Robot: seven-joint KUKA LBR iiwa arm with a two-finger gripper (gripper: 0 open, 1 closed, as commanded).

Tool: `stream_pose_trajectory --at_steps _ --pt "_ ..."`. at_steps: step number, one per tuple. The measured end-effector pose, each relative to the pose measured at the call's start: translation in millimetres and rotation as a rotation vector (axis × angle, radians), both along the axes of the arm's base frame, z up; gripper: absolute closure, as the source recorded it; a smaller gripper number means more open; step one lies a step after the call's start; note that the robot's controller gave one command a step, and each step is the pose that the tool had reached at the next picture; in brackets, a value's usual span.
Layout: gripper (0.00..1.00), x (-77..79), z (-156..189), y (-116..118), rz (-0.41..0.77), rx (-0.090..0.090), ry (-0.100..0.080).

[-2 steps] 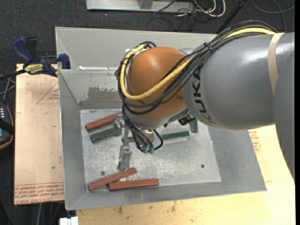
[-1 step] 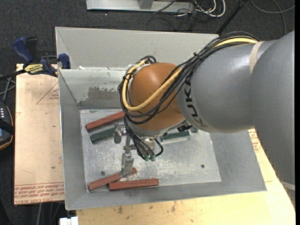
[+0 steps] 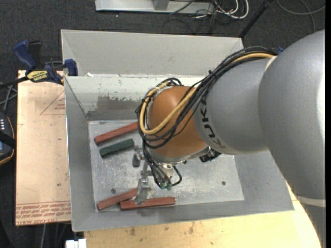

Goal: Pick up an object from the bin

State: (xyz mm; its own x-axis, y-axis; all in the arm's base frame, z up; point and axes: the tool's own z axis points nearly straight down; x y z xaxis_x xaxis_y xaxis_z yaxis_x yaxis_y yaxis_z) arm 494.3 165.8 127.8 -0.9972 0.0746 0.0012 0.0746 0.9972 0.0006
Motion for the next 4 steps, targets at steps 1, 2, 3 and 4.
stream_pose_trajectory --at_steps 1,2,3,4 --pt "1.0 -13.5 -47.8 48.5 0.264 0.0 0.0" --pt "1.0 -13.5 -47.9 48.3 0.264 0.0 0.0" --pt "1.0 6.3 17.2 30.7 0.249 0.001 -0.002" --pt "1.0 6.3 17.2 30.7 0.249 0.001 -0.002"
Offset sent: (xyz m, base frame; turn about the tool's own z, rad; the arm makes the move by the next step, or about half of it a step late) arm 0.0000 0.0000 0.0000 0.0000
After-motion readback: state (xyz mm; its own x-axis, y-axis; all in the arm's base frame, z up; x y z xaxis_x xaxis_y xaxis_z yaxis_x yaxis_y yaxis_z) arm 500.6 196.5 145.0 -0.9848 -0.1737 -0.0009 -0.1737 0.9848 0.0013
